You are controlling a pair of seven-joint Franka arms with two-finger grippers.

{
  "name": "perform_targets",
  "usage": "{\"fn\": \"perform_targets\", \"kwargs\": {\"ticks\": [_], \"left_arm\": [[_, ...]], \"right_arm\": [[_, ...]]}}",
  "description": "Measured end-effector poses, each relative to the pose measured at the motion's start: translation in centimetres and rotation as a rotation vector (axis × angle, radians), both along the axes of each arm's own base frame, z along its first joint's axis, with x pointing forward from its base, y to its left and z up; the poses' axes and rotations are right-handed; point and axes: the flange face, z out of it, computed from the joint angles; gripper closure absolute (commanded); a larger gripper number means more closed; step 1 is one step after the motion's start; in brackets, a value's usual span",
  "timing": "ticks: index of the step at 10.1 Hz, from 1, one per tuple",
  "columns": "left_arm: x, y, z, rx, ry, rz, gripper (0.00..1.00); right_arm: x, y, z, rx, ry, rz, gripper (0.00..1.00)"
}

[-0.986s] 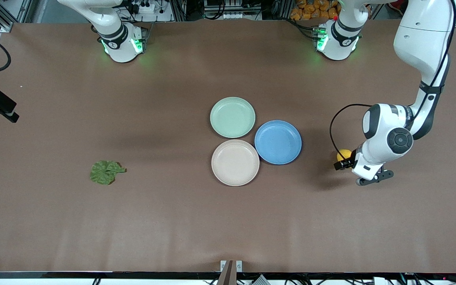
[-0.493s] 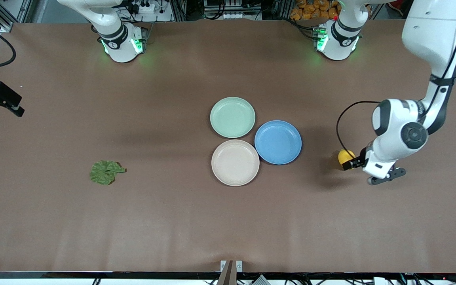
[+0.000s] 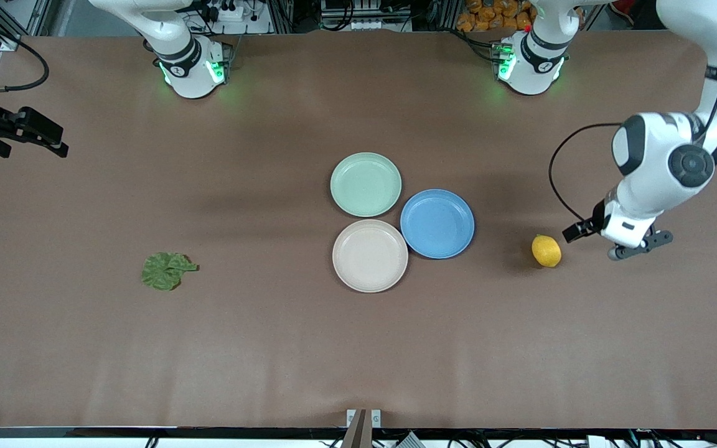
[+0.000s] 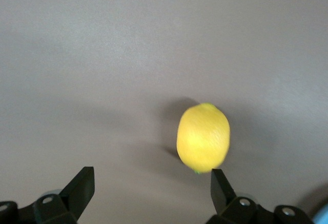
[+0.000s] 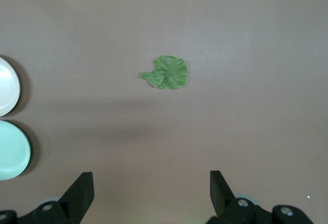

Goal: Pick lemon and lettuce from plates

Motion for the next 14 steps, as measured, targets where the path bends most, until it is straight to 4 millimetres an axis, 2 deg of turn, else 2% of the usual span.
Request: {"fn": "perform_targets", "kwargs": {"ticks": [2,4,6,7,9,11,14], "left_arm": [[-1.8,-2.1,2.6,0.007,-0.011,-0.039,0.0],[-2.0,-3.0,5.4,0.008,-0.063,-0.055,0.0],[-0.8,-3.1,10.9,0.008,-0.125,-0.051,0.0],[-0.1,-3.2,14.5,0.012,-0.121,-0.051,0.0],[0.0,-4.2,20.7,0.023,-0.081,-0.1,0.0],[-0.6,-5.1,25.4,0.03,-0.045,-0.136,0.0],[-1.9,-5.7,30.7,0.005,0.001,-0.189,0.0]], "right_arm": [[0.0,-1.1,-0.1,0.021,0.002,0.004,0.0],[0.0,-1.3,-0.7,0.024,0.012,0.006,0.0],[0.0,-2.2,-1.7,0.025,0.027,-0.009,0.0],[0.0,-2.6,-1.8,0.026,0.026,-0.016,0.0],[-0.1,-2.7,-1.5,0.026,0.008,-0.016,0.0],[-0.1,-2.6,-1.3,0.026,0.0,-0.013,0.0],[-0.2,-2.6,-1.2,0.008,-0.001,-0.002,0.0]]}}
